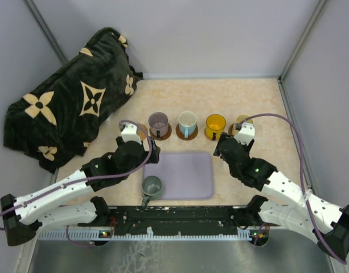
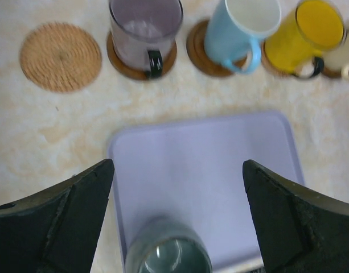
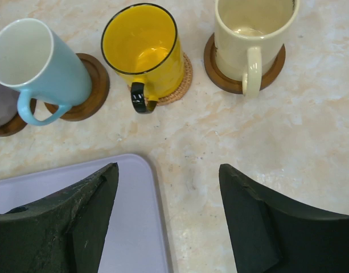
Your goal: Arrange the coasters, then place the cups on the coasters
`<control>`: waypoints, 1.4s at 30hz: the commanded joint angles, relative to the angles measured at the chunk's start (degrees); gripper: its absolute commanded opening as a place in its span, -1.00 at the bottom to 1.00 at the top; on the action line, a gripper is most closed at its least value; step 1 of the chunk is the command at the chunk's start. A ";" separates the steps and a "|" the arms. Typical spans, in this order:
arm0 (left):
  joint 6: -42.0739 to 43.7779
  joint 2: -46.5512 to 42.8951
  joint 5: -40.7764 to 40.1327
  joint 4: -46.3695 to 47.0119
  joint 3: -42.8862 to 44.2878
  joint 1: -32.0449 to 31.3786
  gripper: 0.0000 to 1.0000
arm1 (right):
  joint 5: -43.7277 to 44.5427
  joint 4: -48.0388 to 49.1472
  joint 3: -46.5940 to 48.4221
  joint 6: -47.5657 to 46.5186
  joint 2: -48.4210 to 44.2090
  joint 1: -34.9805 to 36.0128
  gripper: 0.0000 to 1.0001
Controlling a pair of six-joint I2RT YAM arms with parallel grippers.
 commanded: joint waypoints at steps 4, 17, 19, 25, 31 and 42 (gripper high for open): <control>-19.22 1.78 0.77 -26.09 3.99 -15.01 1.00 | 1.91 -3.74 2.99 -0.87 0.39 -1.27 0.44; -39.41 2.29 5.38 -47.04 8.17 -30.59 0.96 | -0.49 -4.25 2.29 1.16 0.15 -1.27 0.44; -39.32 1.35 6.33 -45.80 5.82 -30.61 0.91 | -1.01 -4.47 2.07 1.59 -0.27 -1.26 0.44; -39.39 1.35 7.79 -42.70 1.48 -30.61 0.83 | -0.02 -7.81 3.07 2.95 -2.43 -1.27 0.43; -38.84 1.73 8.47 -39.05 -1.86 -30.61 0.73 | 1.32 -9.95 4.75 2.67 -5.95 -1.25 0.41; -38.12 4.38 9.06 -34.74 -5.31 -30.61 0.51 | 1.71 -11.16 5.02 3.21 -7.10 -1.27 0.41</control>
